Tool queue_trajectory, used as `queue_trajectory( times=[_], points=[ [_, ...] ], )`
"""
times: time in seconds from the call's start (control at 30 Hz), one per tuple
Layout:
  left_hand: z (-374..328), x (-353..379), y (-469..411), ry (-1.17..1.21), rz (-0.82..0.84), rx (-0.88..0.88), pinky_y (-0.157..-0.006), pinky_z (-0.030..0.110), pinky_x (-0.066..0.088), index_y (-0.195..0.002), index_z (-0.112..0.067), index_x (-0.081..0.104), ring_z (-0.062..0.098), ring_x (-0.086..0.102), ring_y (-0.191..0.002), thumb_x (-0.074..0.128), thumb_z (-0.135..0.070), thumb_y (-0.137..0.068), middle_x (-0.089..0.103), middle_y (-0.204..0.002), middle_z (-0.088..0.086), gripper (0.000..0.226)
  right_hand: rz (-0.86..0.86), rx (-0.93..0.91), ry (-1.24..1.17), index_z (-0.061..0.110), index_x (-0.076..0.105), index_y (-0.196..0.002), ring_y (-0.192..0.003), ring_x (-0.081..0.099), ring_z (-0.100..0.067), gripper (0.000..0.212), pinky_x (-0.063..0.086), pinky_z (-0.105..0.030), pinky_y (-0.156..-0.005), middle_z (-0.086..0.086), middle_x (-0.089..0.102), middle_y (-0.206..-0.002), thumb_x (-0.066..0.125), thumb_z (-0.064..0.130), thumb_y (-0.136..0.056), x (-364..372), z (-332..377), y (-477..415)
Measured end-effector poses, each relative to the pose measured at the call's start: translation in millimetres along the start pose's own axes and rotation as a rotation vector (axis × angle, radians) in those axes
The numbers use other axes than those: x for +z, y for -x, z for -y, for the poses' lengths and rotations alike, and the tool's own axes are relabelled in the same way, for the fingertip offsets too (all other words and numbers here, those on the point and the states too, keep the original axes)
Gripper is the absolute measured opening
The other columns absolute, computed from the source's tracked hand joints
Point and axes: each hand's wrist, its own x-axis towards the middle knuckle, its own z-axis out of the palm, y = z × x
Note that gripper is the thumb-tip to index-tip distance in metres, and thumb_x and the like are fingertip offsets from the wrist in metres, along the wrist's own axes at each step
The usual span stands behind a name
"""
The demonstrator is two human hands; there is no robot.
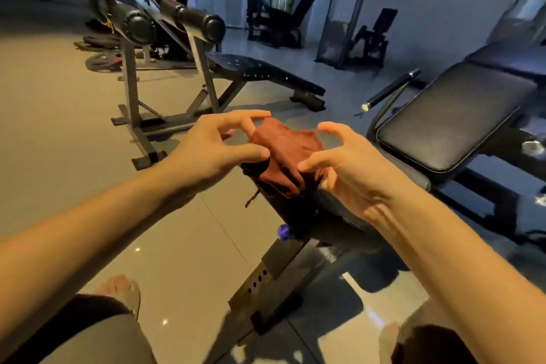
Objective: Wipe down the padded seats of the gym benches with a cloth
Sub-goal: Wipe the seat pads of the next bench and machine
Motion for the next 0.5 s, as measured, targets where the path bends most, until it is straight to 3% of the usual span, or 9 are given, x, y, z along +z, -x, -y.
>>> queue_trajectory(
  times=[0.1, 0.17, 0.3, 0.37, 0.5],
  points=[
    [10, -15, -23, 0.027, 0.075, 0.106, -0.108, 0.047, 0.048, -0.089, -0.006, 0.067, 0.013, 0.065, -0.117, 0.077, -0.004, -0.085, 0.074, -0.114, 0.0, 0.011, 0.03, -0.022, -0.016, 0.022, 0.053, -0.135, -0.105, 0.072, -0.037, 0.078, 0.053, -0.051, -0.1, -0.027, 0.069, -0.116, 0.067, -0.022, -0.073, 3, 11, -5],
    [12, -21, -37, -0.039, 0.067, 0.198, -0.109, 0.048, 0.046, -0.095, -0.008, 0.069, 0.014, 0.067, -0.112, 0.078, -0.014, -0.084, 0.074, -0.106, 0.002, 0.016, 0.044, -0.028, 0.023, 0.024, 0.056, -0.131, -0.105, 0.072, -0.036, 0.077, 0.051, -0.053, -0.104, -0.021, 0.072, -0.116, 0.08, -0.011, -0.066, 6, 12, -7],
    [11, -24, -57, -0.126, 0.162, 0.357, -0.112, 0.05, 0.042, -0.09, -0.005, 0.065, 0.014, 0.058, -0.126, 0.075, -0.028, -0.081, 0.067, -0.124, -0.004, 0.027, 0.014, -0.067, 0.137, 0.027, 0.057, -0.13, -0.1, 0.074, -0.028, 0.082, 0.058, -0.048, -0.095, -0.013, 0.069, -0.118, 0.088, 0.013, -0.055, 16, 11, -4],
    [9, -23, -62, -0.066, 0.28, 0.366, -0.109, 0.047, 0.045, -0.088, 0.0, 0.059, 0.014, 0.058, -0.129, 0.074, -0.02, -0.083, 0.067, -0.129, -0.002, 0.025, -0.002, -0.071, 0.214, 0.03, 0.059, -0.128, -0.102, 0.073, -0.024, 0.078, 0.059, -0.047, -0.094, -0.009, 0.067, -0.119, 0.089, 0.019, -0.057, 21, 8, -1],
    [7, -22, -69, 0.075, 0.406, 0.3, -0.093, 0.043, 0.057, -0.086, -0.001, 0.059, 0.026, 0.07, -0.102, 0.071, 0.001, -0.088, 0.072, -0.103, 0.018, 0.013, -0.038, -0.048, 0.347, 0.032, 0.062, -0.123, -0.1, 0.073, -0.015, 0.068, 0.059, -0.042, -0.095, 0.001, 0.072, -0.113, 0.092, 0.03, -0.062, 32, 1, 7]
  ],
)
